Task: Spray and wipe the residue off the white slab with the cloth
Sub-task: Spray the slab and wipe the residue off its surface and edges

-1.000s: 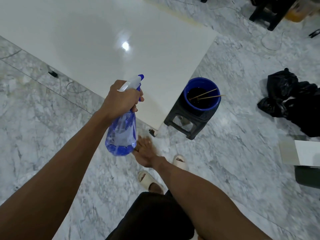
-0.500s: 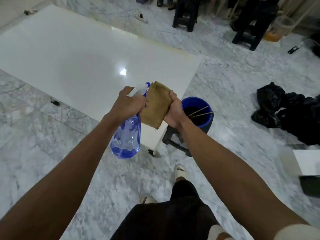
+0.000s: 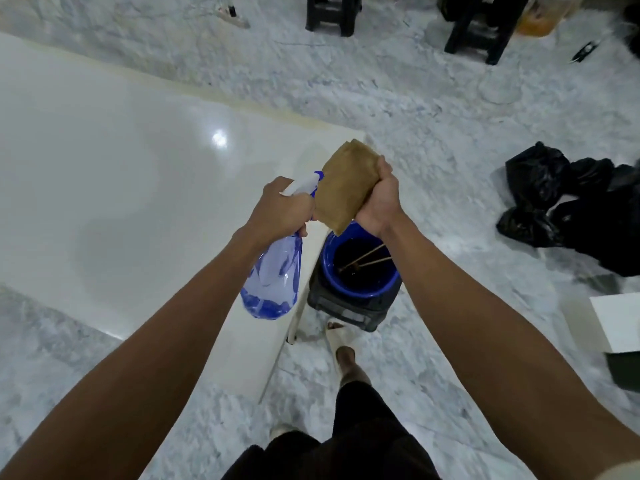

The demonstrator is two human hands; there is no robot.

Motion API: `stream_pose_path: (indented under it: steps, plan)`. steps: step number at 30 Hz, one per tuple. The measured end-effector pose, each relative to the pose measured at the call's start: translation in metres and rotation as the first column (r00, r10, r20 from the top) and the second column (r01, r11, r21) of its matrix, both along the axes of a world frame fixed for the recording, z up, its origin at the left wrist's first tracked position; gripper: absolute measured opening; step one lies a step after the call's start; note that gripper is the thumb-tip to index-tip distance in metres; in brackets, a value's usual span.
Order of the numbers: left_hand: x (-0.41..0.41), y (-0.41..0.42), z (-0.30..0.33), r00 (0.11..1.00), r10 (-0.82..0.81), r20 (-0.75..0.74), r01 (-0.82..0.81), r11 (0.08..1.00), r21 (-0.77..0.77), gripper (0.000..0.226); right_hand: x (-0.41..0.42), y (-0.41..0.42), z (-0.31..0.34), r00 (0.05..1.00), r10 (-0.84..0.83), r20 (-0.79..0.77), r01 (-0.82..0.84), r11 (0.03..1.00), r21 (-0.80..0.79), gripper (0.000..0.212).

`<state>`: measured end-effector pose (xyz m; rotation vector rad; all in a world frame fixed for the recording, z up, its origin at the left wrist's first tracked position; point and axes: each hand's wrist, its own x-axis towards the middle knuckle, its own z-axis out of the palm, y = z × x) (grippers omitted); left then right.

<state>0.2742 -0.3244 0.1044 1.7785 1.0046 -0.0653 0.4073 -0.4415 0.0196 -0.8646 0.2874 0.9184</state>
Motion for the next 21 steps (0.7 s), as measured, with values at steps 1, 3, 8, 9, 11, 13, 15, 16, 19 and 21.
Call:
stream_pose_path:
  steps: [1,3,8,9,11,13,15,16,19,21]
  plan:
    - [0.018,0.001,-0.007,1.0,-0.005,-0.013,0.005,1.0,-0.02,0.034,0.016,0.002,-0.008,1.0,-0.004,-0.003,0.004,1.0,-0.008,0.071]
    - [0.049,0.002,-0.02,0.999,-0.012,-0.045,0.009,0.998,-0.06,0.032,0.042,0.007,-0.02,1.0,-0.02,-0.013,0.02,1.0,-0.024,0.066]
    - [0.103,0.006,-0.041,0.995,-0.043,-0.092,0.035,0.996,-0.086,0.038,0.093,0.015,-0.04,0.998,-0.057,-0.034,0.053,0.995,-0.088,0.057]
    - [0.109,0.008,-0.043,0.993,-0.065,-0.1,0.058,0.996,-0.072,0.039,0.103,0.015,-0.045,0.999,-0.043,-0.016,0.041,0.992,-0.117,0.058]
    - [0.123,0.011,-0.044,0.991,-0.083,-0.104,0.079,0.996,-0.041,0.039,0.123,0.014,-0.055,1.0,-0.007,0.022,0.012,0.976,-0.218,0.06]
    - [0.136,0.016,-0.047,0.991,-0.089,-0.097,0.089,0.996,-0.006,0.034,0.149,0.013,-0.067,0.996,0.05,0.08,-0.017,0.93,-0.367,0.057]
    - [0.147,0.023,-0.049,0.992,-0.091,-0.089,0.094,0.995,0.029,0.028,0.175,0.02,-0.076,0.982,0.109,0.157,-0.016,0.865,-0.501,0.065]
    - [0.151,0.027,-0.051,0.994,-0.08,-0.079,0.084,0.996,0.045,0.027,0.185,0.026,-0.083,0.967,0.137,0.214,0.004,0.832,-0.555,0.068]
    - [0.163,0.036,-0.055,0.999,-0.022,-0.038,0.023,0.999,0.046,0.027,0.198,0.058,-0.102,0.83,0.206,0.519,0.185,0.775,-0.604,0.049]
    - [0.17,0.041,-0.057,1.0,-0.014,-0.02,0.015,0.998,0.057,0.029,0.201,0.084,-0.121,0.677,0.354,0.645,0.281,0.686,-0.671,0.053]
